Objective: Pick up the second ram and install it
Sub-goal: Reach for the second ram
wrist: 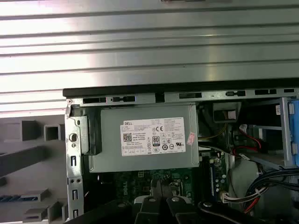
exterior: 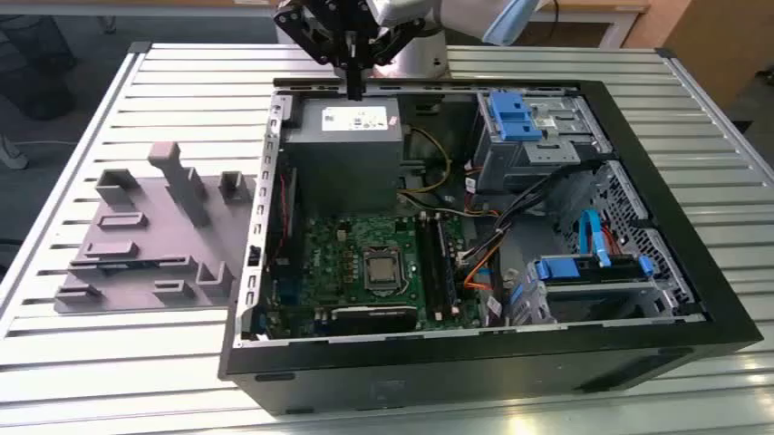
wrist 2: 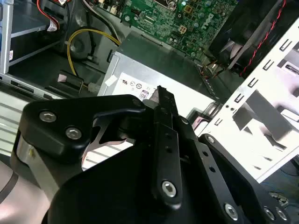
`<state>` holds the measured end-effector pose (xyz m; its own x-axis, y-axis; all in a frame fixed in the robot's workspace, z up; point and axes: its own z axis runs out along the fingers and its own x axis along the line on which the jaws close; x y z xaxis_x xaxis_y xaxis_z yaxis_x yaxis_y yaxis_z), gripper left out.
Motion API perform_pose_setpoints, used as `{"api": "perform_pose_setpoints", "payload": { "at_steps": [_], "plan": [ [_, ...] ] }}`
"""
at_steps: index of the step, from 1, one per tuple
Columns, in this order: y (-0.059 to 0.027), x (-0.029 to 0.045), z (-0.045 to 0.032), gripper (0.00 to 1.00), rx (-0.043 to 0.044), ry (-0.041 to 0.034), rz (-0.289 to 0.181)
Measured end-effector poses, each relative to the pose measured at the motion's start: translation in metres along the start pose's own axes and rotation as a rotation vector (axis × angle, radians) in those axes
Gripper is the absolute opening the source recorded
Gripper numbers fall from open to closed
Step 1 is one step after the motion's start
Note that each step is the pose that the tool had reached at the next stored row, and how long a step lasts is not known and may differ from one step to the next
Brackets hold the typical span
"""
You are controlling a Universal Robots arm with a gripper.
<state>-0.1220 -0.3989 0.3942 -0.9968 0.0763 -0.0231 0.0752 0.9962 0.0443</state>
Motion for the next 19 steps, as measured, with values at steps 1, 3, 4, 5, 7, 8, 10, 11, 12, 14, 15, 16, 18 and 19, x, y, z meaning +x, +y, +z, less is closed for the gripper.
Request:
{"api": "perform_pose_setpoints", "payload": {
  "at_steps": [1, 3, 4, 5, 7, 8, 10, 11, 12, 14, 15, 16, 18, 19],
  "plan": [
    [0.0, 0.0, -0.0001, 0.11, 0.0, 0.0001, 0.0],
    [0.0, 0.0, -0.0006, 0.11, 0.0, 0.0009, 0.0],
    [0.0, 0.0, -0.0008, 0.11, 0.0001, 0.0011, 0.0],
    [0.0, 0.0, -0.0009, 0.11, 0.0001, 0.0013, 0.0],
    [0.0, 0.0, -0.0009, 0.11, 0.0001, 0.0015, 0.0],
    [0.0, 0.0, -0.001, 0.11, 0.0001, 0.0017, 0.0],
    [0.0, 0.0002, -0.001, 0.11, 0.0004, 0.003, 0.0],
    [0.0, 0.0003, -0.001, 0.11, 0.0003, 0.0031, 0.0],
    [0.0, 0.0005, -0.0009, 0.11, 0.0002, 0.0031, 0.0],
    [0.0, 0.001, -0.001, 0.11, 0.0003, 0.0034, 0.0],
    [-0.0001, 0.0013, -0.001, 0.11, 0.0003, 0.0036, 0.0],
    [-0.0001, 0.0016, -0.001, 0.11, 0.0003, 0.0037, 0.0],
    [-0.0002, 0.0026, -0.001, 0.11, 0.0003, 0.004, 0.0],
    [-0.0003, 0.0034, -0.001, 0.11, 0.0003, 0.0041, 0.0]
  ]
}}
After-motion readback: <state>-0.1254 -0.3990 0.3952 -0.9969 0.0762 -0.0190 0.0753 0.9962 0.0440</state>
